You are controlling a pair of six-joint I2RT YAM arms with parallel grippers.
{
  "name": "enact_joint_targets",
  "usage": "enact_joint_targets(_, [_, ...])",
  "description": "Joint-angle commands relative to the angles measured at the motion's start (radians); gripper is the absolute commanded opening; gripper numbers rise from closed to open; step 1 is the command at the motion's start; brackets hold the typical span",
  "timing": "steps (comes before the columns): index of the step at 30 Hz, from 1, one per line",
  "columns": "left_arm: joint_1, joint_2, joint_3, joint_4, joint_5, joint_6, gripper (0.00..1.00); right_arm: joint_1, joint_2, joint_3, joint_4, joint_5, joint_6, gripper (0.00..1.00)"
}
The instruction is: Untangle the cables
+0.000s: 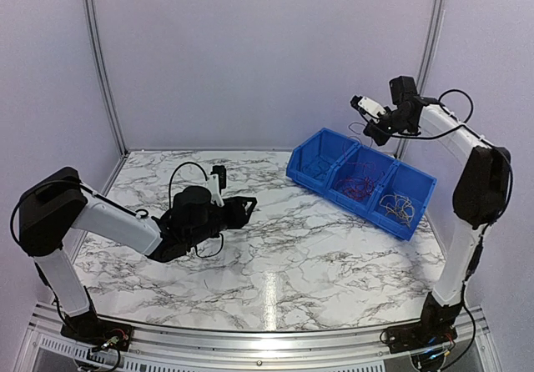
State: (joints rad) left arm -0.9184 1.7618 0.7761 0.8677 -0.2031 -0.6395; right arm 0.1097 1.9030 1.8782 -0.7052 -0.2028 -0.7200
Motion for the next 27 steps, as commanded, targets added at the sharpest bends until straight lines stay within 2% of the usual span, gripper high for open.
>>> enact_joint_targets(1, [-0.002,-0.026,-0.011,0.007,-0.017,-0.004,0.38,-0.06,-0.023,-0.002,0.015,-0.013,0.058,0.0])
enact_joint_targets(11, [-0.003,-0.014,-0.017,0.007,-0.021,-0.024,0.38,-0.082,-0.149,-0.103,-0.062,0.031,0.046,0.0])
enact_joint_targets(16, [-0.001,0.006,-0.006,0.007,-0.004,-0.045,0.38,-0.083,-0.107,-0.086,-0.07,0.031,0.06,0.0])
enact_joint_targets(22, [-0.002,-0.007,-0.015,0.007,-0.002,-0.055,0.38,-0.083,0.054,0.017,-0.115,-0.022,0.099,0.0])
enact_joint_targets(23, [-0.002,-0.014,-0.02,0.007,-0.005,-0.052,0.38,-0.082,0.082,0.034,-0.123,-0.027,0.104,0.02])
enact_joint_targets(27, [-0.001,-0.056,-0.05,-0.001,-0.021,-0.027,0.38,-0.082,0.141,0.128,-0.207,-0.031,0.129,0.32])
